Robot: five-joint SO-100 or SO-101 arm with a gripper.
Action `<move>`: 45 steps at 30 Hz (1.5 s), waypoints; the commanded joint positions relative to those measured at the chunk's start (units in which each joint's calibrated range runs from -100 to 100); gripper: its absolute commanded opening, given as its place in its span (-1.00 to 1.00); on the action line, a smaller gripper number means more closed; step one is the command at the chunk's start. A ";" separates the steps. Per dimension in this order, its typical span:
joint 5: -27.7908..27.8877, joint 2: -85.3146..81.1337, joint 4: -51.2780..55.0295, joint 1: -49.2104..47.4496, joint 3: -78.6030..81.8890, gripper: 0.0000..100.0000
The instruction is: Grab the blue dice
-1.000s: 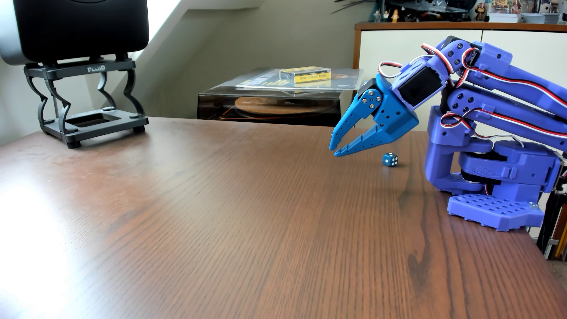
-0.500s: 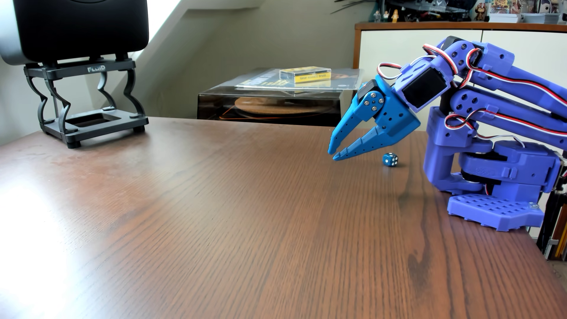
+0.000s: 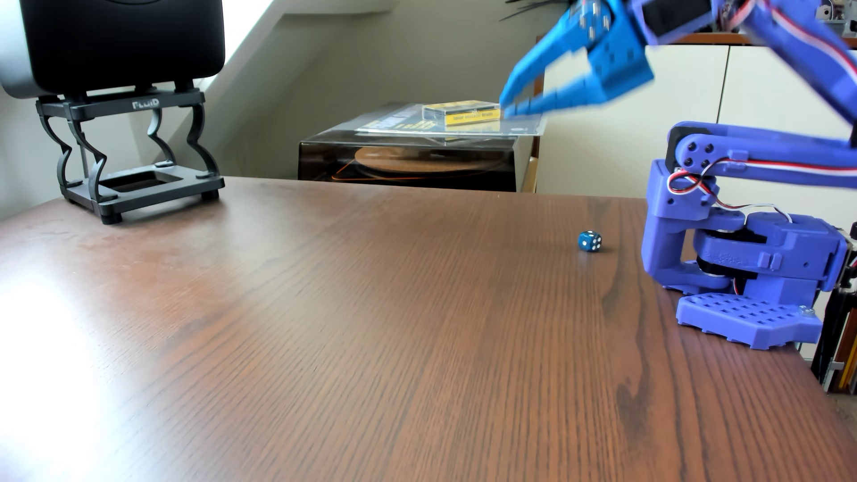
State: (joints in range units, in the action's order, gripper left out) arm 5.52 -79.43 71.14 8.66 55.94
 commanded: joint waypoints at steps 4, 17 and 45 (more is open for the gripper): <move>3.53 30.33 0.55 15.24 -6.31 -0.95; 15.25 30.16 -8.34 31.61 15.85 -0.94; 26.29 30.08 -8.08 43.23 16.84 -0.58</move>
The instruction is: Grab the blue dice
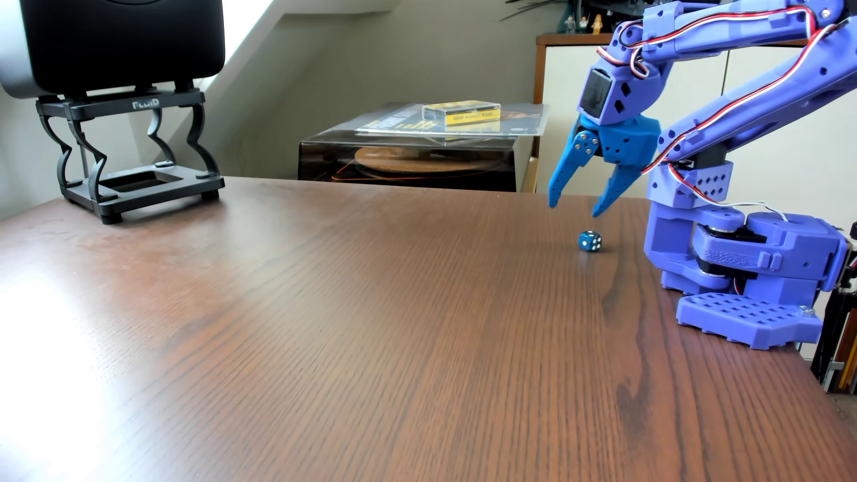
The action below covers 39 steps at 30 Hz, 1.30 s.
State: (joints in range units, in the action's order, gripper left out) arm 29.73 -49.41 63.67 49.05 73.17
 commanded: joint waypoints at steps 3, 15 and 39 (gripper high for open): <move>4.03 0.06 -0.61 4.56 1.33 -0.58; 9.97 0.06 -0.61 2.92 4.77 -0.58; 10.13 0.06 -1.46 -0.44 6.67 -0.58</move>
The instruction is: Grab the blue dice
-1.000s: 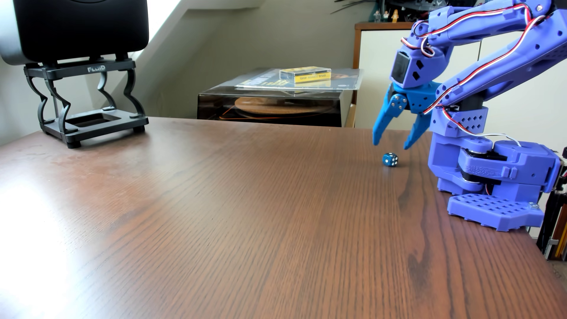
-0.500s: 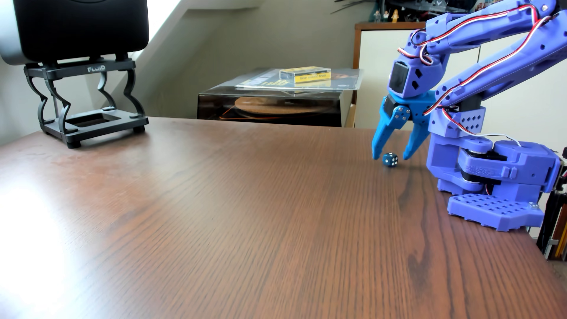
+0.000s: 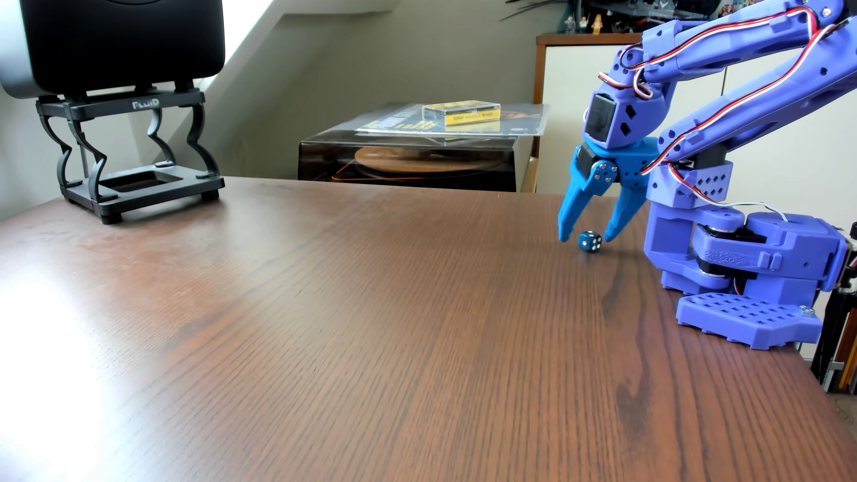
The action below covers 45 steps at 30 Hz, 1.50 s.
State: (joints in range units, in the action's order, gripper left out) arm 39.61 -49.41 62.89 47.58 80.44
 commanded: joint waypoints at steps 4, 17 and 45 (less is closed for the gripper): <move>2.35 0.06 -0.77 3.40 0.39 -0.58; 3.77 0.06 -0.85 3.81 1.75 -0.58; 3.93 0.06 -6.58 4.30 2.74 -0.97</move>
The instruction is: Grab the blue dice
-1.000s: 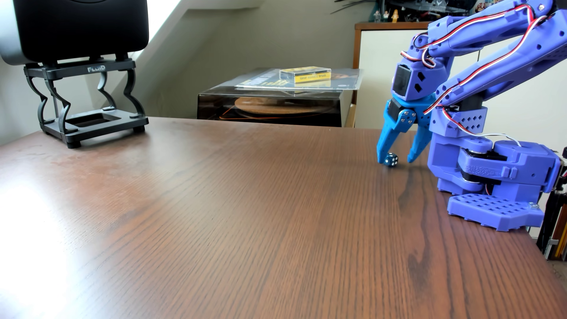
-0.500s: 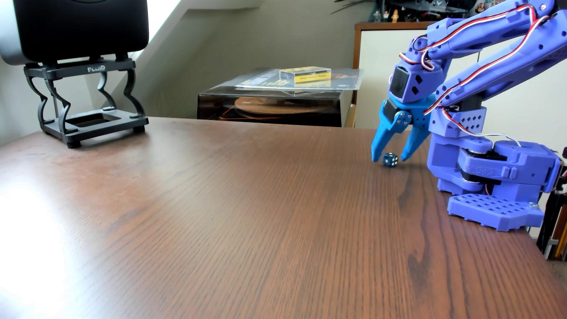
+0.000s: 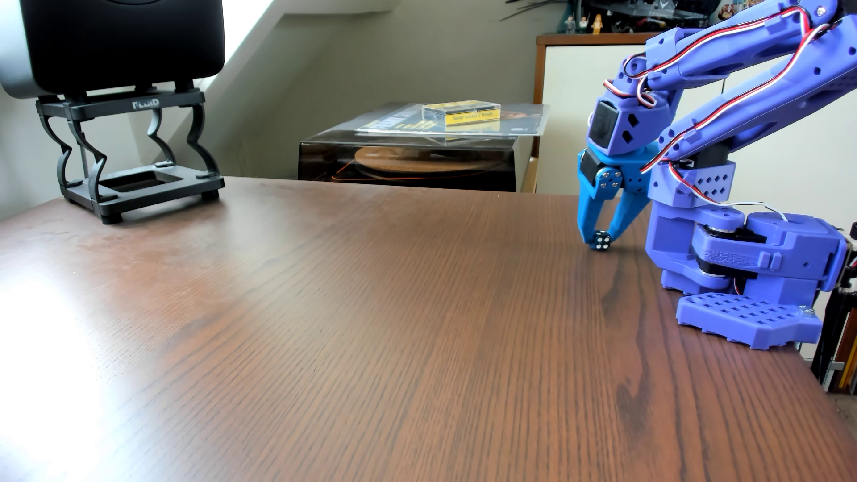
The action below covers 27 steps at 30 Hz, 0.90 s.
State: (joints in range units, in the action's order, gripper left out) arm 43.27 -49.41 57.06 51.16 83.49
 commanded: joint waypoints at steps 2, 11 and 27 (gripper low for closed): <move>0.27 0.06 -0.76 0.72 -0.40 -0.97; -7.46 0.06 -0.67 -3.78 -6.46 -0.97; -41.80 -12.49 13.27 -43.38 -52.03 -0.97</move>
State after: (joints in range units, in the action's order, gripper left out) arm 7.03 -57.36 65.32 16.62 49.84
